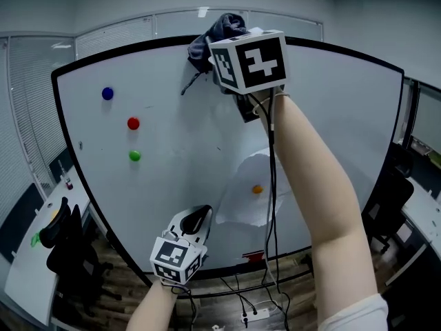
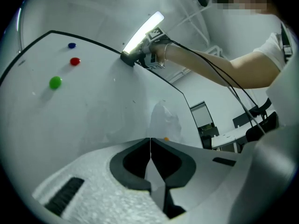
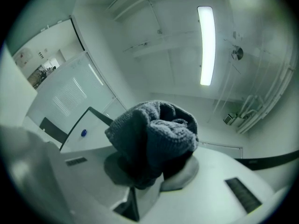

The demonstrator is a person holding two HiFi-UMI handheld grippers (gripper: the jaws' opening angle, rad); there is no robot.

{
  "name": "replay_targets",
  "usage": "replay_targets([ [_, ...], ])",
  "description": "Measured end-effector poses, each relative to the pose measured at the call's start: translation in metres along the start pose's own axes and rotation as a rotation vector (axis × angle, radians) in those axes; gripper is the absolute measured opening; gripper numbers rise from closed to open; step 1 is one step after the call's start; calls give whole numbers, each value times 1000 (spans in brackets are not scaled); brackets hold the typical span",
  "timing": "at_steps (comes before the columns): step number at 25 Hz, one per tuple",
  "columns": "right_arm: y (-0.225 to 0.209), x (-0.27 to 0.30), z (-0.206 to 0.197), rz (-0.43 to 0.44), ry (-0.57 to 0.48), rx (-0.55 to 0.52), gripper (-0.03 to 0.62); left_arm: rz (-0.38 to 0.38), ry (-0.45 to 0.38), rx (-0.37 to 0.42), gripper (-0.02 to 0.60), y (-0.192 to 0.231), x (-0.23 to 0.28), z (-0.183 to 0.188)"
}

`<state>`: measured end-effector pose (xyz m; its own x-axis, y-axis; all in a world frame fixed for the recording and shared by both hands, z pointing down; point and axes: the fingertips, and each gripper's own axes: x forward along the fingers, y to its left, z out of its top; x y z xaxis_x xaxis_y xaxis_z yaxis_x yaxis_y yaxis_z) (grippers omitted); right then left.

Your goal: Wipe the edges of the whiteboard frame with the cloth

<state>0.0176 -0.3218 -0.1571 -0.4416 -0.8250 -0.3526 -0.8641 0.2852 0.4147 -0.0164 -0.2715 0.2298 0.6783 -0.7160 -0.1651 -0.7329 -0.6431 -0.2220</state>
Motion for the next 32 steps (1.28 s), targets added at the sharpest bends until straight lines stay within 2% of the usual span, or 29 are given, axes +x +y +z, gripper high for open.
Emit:
replay_targets([
  [4, -29, -13, -8, 22, -13, -17, 69, -18, -11, -7, 20, -33, 37, 7],
  [9, -73, -33, -17, 31, -28, -41, 69, 21, -47, -28, 20, -63, 78, 26],
  [13, -111, -50, -26, 30, -30, -37, 69, 67, -33, 14, 20, -91, 105, 29],
  [18, -167, -72, -39, 35, -13, -49, 69, 57, -4, 30, 20, -142, 150, 27],
  [24, -230, -103, -63, 30, -13, -48, 69, 44, -3, 4, 20, -198, 201, 25],
  [32, -332, -147, -89, -38, 13, -45, 69, -32, -5, -23, 20, -260, 270, 25],
])
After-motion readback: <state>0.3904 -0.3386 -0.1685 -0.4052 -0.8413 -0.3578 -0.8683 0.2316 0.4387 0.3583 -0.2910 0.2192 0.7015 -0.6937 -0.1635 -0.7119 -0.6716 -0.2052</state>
